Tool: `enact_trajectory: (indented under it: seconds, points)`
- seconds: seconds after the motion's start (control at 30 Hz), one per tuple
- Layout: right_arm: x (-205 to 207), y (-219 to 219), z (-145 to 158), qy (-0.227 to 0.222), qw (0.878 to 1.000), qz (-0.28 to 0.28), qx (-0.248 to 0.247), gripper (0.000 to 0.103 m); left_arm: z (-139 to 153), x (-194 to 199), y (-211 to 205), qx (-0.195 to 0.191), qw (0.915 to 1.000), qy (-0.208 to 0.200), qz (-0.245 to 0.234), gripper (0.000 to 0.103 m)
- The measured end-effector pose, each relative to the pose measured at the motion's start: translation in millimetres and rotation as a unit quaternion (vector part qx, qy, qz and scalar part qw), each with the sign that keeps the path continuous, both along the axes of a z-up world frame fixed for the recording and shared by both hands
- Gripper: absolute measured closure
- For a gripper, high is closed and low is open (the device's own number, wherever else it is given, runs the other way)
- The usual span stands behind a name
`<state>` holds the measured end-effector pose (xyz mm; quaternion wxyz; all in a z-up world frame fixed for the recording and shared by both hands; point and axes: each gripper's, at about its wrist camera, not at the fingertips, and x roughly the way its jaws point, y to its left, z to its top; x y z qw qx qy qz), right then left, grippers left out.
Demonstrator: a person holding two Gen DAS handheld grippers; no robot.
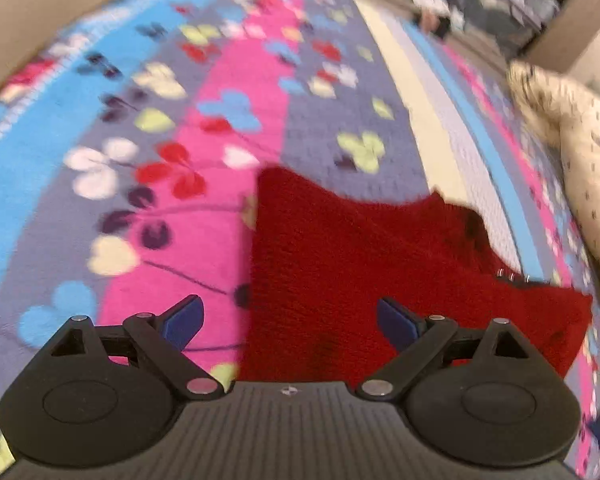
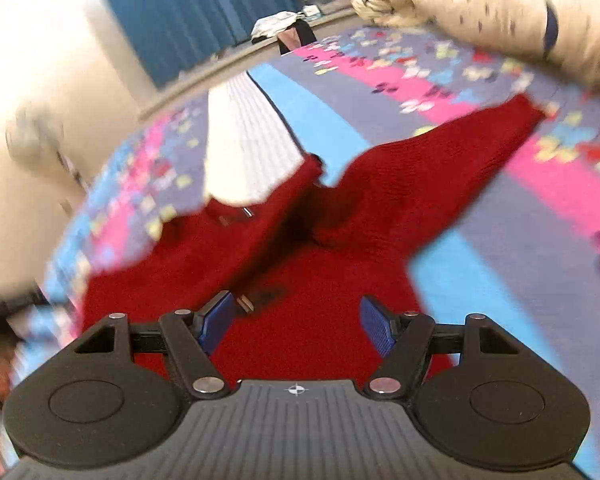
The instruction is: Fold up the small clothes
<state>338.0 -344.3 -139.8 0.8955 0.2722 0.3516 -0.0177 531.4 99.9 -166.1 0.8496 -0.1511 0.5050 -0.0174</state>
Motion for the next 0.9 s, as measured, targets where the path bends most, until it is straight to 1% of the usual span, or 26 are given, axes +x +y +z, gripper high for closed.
enact_trajectory:
  seconds: [0.07, 0.1, 0.13, 0.17, 0.2, 0.23, 0.27, 0.3, 0.33, 0.37, 0.4, 0.47, 0.53, 0.6, 0.63, 0.67, 0.7, 0.73, 0.77, 0.8, 0.87, 0.9]
  points:
    - [33, -3, -11, 0.005, 0.999, -0.018, 0.043, 0.031, -17, 10, -10, 0.006, 0.9991, 0.039, -0.016, 0.007]
    - [49, -5, -16, 0.013, 0.998, -0.034, 0.058, 0.031, -26, 16, -13, 0.016, 0.9979, 0.059, -0.021, 0.016]
    - [62, -7, -22, 0.019, 0.996, -0.047, 0.072, 0.031, -34, 14, -15, 0.028, 0.9968, 0.072, -0.022, 0.046]
    - [74, -8, -28, 0.027, 0.994, -0.059, 0.084, 0.033, -37, 15, -16, 0.024, 0.9968, 0.071, -0.028, 0.051]
    - [87, -9, -35, 0.037, 0.992, -0.072, 0.098, 0.038, -35, 13, -15, 0.027, 0.9973, 0.065, -0.023, 0.062]
    - [96, -10, -40, 0.04, 0.99, -0.082, 0.109, 0.051, -30, 10, -15, 0.036, 0.9971, 0.063, -0.023, 0.076]
    - [103, -9, -44, 0.04, 0.988, -0.091, 0.116, 0.062, -26, 9, -13, 0.043, 0.9968, 0.062, -0.025, 0.079]
    - [110, -7, -47, 0.039, 0.988, -0.094, 0.119, 0.084, -23, 8, -11, 0.044, 0.997, 0.058, -0.025, 0.08]
    - [116, -4, -48, 0.037, 0.988, -0.096, 0.117, 0.094, -20, 6, -6, 0.047, 0.9971, 0.053, -0.025, 0.08]
    - [118, -1, -48, 0.036, 0.988, -0.096, 0.117, 0.094, -20, 5, -2, 0.046, 0.997, 0.054, -0.03, 0.08]
    - [117, 3, -46, 0.025, 0.988, -0.094, 0.121, 0.096, -22, 7, 4, 0.04, 0.997, 0.058, -0.033, 0.08]
    - [108, 12, -36, 0.001, 0.989, -0.081, 0.123, 0.097, -27, 13, 12, 0.033, 0.9963, 0.069, -0.039, 0.08]
    - [90, 16, -26, -0.025, 0.986, -0.068, 0.147, 0.097, -28, 16, 21, 0.011, 0.9962, 0.076, -0.042, 0.08]
    - [69, 15, -26, -0.041, 0.986, -0.072, 0.147, 0.097, -30, 17, 30, -0.01, 0.9961, 0.078, -0.041, 0.08]
    - [64, 12, -36, -0.033, 0.988, -0.079, 0.129, 0.097, -32, 16, 33, -0.019, 0.9961, 0.077, -0.039, 0.08]
    - [66, 7, -52, -0.003, 0.99, -0.09, 0.11, 0.097, -33, 15, 37, -0.029, 0.9961, 0.076, -0.034, 0.079]
    - [71, 1, -71, 0.037, 0.989, -0.1, 0.103, 0.097, -33, 12, 38, -0.034, 0.9962, 0.074, -0.031, 0.078]
    - [78, -10, -97, 0.086, 0.984, -0.108, 0.112, 0.103, -32, 8, 38, -0.032, 0.9966, 0.07, -0.03, 0.074]
    - [78, -19, -108, 0.083, 0.981, -0.109, 0.141, 0.103, -31, 5, 37, -0.025, 0.9971, 0.066, -0.03, 0.071]
    - [76, -29, -108, 0.075, 0.977, -0.109, 0.17, 0.103, -29, 1, 37, -0.018, 0.9975, 0.062, -0.029, 0.063]
    - [71, -39, -99, 0.074, 0.971, -0.123, 0.192, 0.098, -26, -5, 36, -0.007, 0.9981, 0.053, -0.032, 0.059]
    - [65, -46, -93, 0.067, 0.97, -0.128, 0.198, 0.085, -23, -7, 34, 0.002, 0.9983, 0.047, -0.034, 0.056]
